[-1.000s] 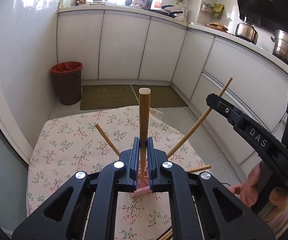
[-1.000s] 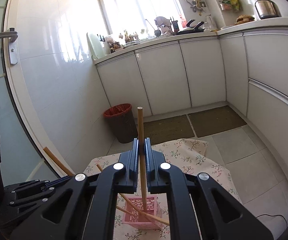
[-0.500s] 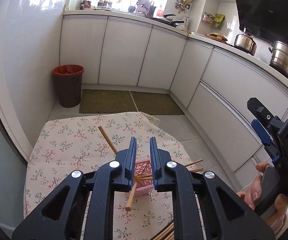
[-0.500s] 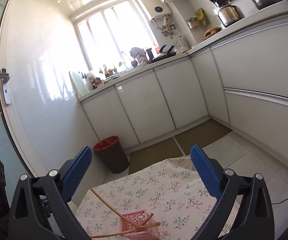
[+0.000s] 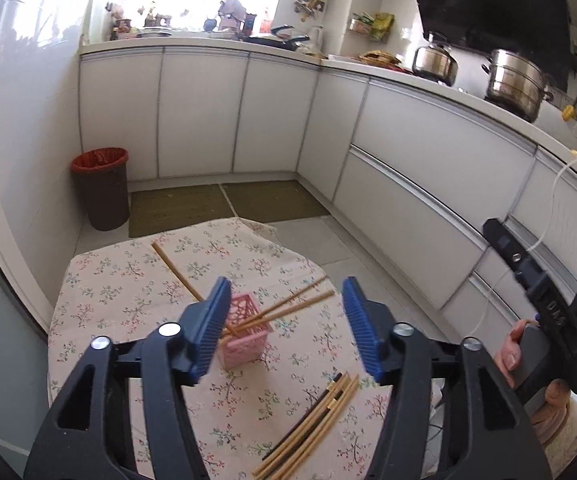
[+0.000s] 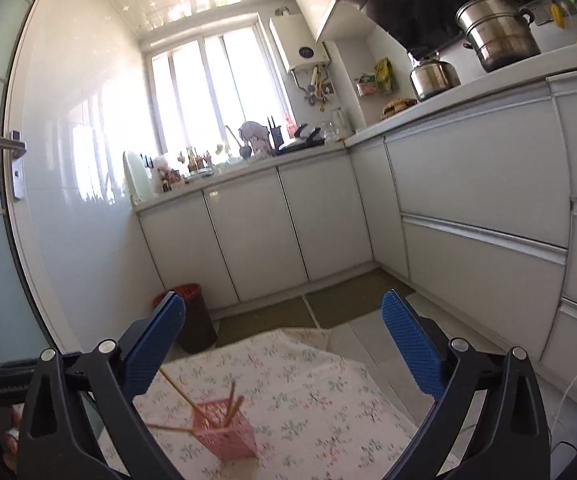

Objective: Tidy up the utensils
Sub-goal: 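Open both tools to drop their chopsticks into the pink basket, then lower the left tool onto the chopstick bundle and close on one chopstick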

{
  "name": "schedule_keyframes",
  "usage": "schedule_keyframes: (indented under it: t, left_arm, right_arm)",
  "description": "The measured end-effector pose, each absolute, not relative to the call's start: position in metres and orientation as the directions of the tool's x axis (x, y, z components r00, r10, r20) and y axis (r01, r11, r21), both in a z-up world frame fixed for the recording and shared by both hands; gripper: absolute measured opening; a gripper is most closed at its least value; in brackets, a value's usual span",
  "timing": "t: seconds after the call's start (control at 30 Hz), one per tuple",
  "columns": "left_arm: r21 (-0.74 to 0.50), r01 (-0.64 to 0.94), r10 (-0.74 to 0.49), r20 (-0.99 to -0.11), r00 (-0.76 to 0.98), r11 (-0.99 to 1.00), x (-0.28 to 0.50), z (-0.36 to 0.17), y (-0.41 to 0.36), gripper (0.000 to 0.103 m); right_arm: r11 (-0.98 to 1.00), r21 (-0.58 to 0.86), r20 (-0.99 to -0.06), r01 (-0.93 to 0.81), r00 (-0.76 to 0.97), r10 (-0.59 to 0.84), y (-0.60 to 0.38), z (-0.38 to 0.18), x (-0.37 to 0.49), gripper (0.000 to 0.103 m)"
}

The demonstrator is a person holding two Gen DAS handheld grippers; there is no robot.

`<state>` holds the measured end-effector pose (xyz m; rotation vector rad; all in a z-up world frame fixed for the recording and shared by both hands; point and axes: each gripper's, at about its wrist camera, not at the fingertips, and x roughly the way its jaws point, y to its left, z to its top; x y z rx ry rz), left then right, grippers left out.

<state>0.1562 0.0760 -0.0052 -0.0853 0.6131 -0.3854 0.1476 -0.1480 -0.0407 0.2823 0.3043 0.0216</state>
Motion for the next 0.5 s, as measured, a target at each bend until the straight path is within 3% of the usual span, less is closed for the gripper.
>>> schedule_keyframes:
  t: [0.03, 0.17, 0.23, 0.37, 0.43, 0.5]
  left_arm:
    - [-0.19, 0.339, -0.385, -0.564, 0.731, 0.921, 0.153, -0.01, 0.07, 0.075]
    - [-0.245, 0.387, -0.437, -0.706, 0.557, 0.889, 0.153, -0.044, 0.045, 0.078]
    - [-0.273, 0.405, -0.448, -0.776, 0.444, 0.873, 0.156, -0.068, 0.032, 0.082]
    - [-0.235, 0.405, -0.369, -0.882, 0.293, 0.883, 0.169, -0.129, 0.001, 0.084]
    - [-0.226, 0.421, -0.35, -0.904, 0.246, 0.879, 0.177, -0.16, -0.018, 0.081]
    - [-0.198, 0.474, -0.335, -0.915, 0.224, 0.858, 0.185, -0.184, -0.041, 0.071]
  right_arm:
    - [0.959, 0.276, -0.386, 0.059, 0.921, 0.054, -0.154, -0.052, 0.155, 0.096]
    - [0.86, 0.459, -0.67, 0.224, 0.723, 0.17, -0.202, -0.112, 0.181, 0.096]
    - [0.75, 0.577, -0.719, 0.323, 0.636, 0.28, -0.229, -0.144, 0.187, 0.096]
    - [0.647, 0.576, -0.786, 0.499, 0.555, 0.272, -0.258, -0.184, 0.181, 0.096]
    - [0.635, 0.55, -0.813, 0.543, 0.521, 0.259, -0.266, -0.194, 0.18, 0.096]
    - [0.589, 0.577, -0.805, 0.566, 0.516, 0.292, -0.273, -0.202, 0.177, 0.096]
